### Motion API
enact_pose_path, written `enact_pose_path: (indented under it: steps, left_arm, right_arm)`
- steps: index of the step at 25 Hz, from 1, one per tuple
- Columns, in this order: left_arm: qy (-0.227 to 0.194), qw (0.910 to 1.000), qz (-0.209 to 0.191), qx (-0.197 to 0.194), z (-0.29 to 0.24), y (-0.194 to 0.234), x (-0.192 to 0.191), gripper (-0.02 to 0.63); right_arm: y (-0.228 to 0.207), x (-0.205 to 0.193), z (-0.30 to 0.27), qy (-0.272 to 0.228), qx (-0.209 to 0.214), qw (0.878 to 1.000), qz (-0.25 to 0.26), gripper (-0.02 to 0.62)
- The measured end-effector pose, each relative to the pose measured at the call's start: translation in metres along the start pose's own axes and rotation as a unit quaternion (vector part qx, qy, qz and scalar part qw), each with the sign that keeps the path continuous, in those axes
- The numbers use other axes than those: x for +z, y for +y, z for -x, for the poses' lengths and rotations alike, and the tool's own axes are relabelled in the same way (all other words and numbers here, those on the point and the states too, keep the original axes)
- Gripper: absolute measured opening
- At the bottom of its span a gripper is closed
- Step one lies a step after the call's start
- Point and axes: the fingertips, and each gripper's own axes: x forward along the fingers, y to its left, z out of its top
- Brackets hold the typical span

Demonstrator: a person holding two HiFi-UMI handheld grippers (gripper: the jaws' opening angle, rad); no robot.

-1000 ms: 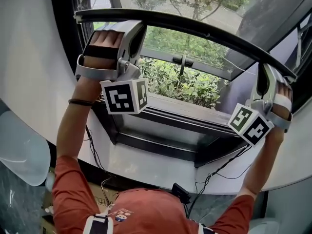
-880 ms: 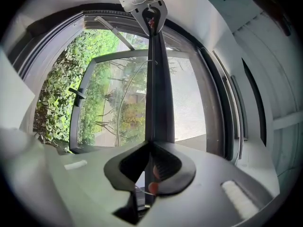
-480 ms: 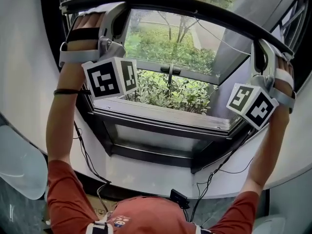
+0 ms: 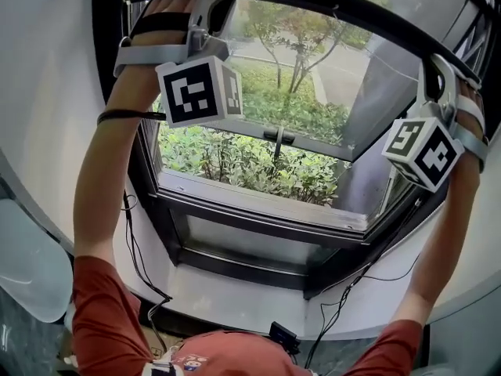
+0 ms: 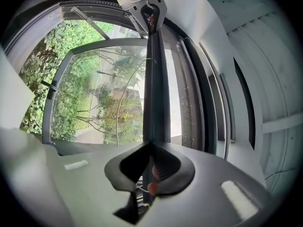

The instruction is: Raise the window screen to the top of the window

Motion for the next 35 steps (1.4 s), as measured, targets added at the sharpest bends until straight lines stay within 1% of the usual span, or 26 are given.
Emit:
enact_pose_path:
  steps: [19, 25, 30, 35]
  left_arm:
    - [0.002, 0.9982, -0.015, 0.058, -0.05, 0.067, 0.005, 0.04]
    - [0.005, 0.9975, -0.023, 0.067, -0.066, 0.083, 0.002, 0.04]
    - [0.006, 0.9967, -0.022, 0.078, -0.08, 0.097, 0.007, 0.04]
    - [0.014, 0.9956, -0.034, 0.086, -0.095, 0.112, 0.006, 0.04]
  right_arm:
    - [-0.071, -0.001, -0.047, 0.007, -0.053, 0.999, 0.007, 0.037]
    - [-0.089, 0.003, -0.061, 0.009, -0.067, 0.998, 0.012, 0.038]
    - [-0.105, -0.001, -0.072, 0.014, -0.079, 0.997, 0.014, 0.038]
    - [-0.122, 0.001, -0.084, 0.02, -0.085, 0.996, 0.028, 0.04]
